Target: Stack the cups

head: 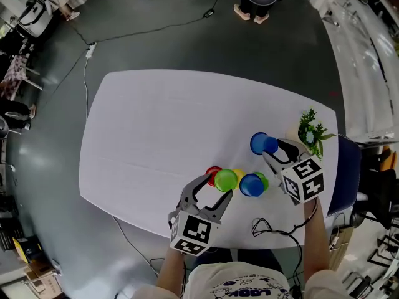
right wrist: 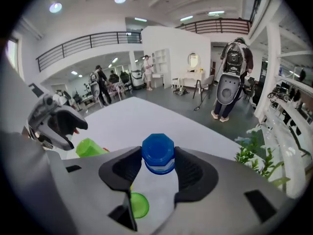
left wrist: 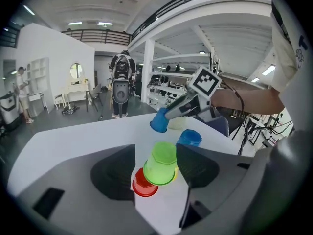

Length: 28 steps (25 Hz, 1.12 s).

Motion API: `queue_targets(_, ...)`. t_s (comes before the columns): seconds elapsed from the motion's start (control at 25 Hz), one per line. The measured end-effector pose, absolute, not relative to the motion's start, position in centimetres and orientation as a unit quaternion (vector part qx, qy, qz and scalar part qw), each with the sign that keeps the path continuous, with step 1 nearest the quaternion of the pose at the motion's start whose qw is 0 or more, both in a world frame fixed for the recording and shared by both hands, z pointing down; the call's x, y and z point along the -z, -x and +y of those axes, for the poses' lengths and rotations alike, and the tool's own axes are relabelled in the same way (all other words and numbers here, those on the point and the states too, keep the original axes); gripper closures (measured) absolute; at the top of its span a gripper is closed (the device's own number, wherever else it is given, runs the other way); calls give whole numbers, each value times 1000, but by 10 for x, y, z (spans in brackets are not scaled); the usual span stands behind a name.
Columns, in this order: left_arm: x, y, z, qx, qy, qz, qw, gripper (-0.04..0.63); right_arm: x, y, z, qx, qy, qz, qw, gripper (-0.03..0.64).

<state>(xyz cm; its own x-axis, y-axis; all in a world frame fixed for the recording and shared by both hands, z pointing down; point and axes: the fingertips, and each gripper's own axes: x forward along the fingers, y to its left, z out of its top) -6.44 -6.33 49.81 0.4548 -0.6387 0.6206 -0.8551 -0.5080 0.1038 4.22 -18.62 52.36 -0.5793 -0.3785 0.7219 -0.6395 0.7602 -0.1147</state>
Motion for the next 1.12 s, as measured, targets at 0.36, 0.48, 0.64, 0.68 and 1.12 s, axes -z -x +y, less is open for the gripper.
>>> queue_targets(0.36,-473,90,-60,-242,-800,-507,211,363,-420,-33,-121,-201,-258,-895,303,391)
queue_targets(0.48,-471,90,-53,-239,-793,-519,211,396,-417,-25,-95,-189,-234,-895,330,390)
queue_targets(0.64,-470,95,-44,-236,-788,-525,219,466,-425,-14,-71,-165,-214,-888,373,391)
queue_targets(0.68,-469,96,-42,-234,-787,-526,221,471,-426,-11,-68,-161,-211,-886,380,390)
queue_targets(1.12,-454,126,-32,-234,-776,-546,210,532,-430,9,-52,-145,-196,-873,422,390)
